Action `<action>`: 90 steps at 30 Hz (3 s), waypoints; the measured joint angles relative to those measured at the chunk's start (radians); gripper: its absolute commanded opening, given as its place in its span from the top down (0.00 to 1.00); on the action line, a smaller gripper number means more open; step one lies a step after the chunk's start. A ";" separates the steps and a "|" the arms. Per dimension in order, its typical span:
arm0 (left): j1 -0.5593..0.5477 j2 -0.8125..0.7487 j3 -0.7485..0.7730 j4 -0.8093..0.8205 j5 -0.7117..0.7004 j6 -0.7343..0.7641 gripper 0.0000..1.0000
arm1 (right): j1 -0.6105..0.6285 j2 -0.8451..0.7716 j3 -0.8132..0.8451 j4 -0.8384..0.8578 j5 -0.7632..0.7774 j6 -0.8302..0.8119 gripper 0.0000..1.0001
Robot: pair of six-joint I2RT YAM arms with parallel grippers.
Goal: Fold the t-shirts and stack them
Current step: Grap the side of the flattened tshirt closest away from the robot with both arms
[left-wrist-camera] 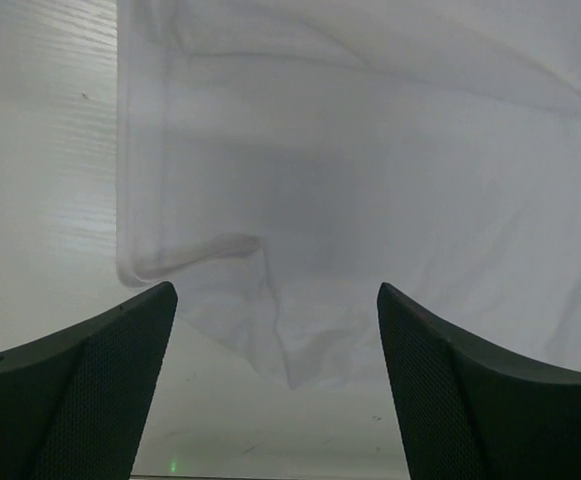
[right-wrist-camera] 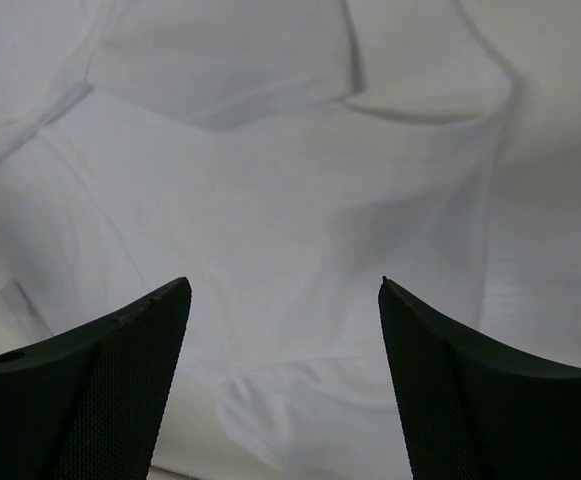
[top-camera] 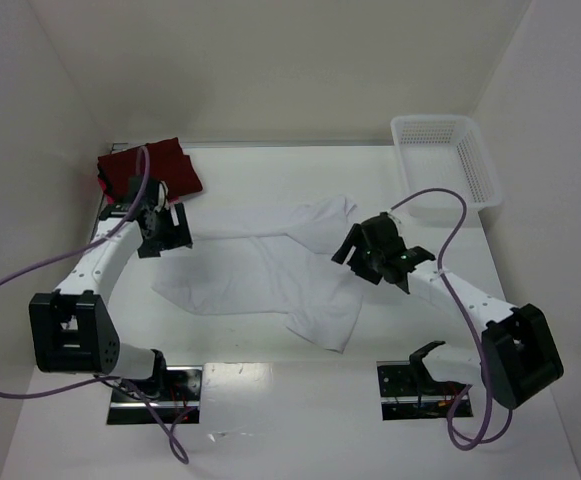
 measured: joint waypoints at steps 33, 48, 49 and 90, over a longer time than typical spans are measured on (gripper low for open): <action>-0.146 0.243 -0.008 -0.095 -0.228 -0.162 0.26 | 0.166 -0.157 -0.135 -0.229 -0.020 0.153 0.16; -0.146 0.298 -0.029 -0.093 -0.243 -0.222 0.36 | 0.166 -0.171 -0.138 -0.243 -0.024 0.153 0.15; -0.146 0.302 -0.031 -0.094 -0.245 -0.229 0.38 | 0.166 -0.174 -0.139 -0.243 -0.025 0.153 0.15; -0.146 0.278 -0.040 -0.085 -0.286 -0.259 1.00 | 0.362 0.009 -0.174 -0.203 -0.127 0.233 0.67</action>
